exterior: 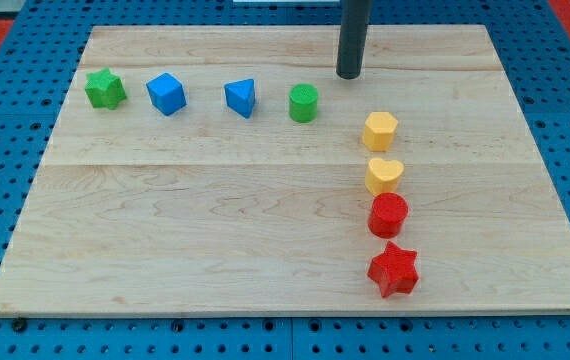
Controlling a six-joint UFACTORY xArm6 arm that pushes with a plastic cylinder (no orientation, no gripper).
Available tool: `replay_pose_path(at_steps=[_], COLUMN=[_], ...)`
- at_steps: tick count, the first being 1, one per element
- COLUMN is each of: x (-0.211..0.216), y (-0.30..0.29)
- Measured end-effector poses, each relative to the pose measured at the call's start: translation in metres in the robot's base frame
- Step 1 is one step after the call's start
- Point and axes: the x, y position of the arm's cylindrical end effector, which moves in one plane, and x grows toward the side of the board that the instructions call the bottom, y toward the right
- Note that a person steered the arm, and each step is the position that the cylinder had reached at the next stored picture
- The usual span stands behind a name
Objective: Move the blue cube diagonally bottom left to the blue triangle
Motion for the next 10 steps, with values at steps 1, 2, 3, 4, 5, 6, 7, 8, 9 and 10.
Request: replay_pose_path(at_steps=[1, 2, 3, 4, 5, 6, 7, 8, 9, 10], x=[0.0, 0.0, 0.001, -0.026, -0.033, -0.05, -0.044, -0.023, 0.011, 0.037], y=[0.0, 0.0, 0.0, -0.006, -0.004, -0.058, -0.14, -0.213, -0.222, -0.208])
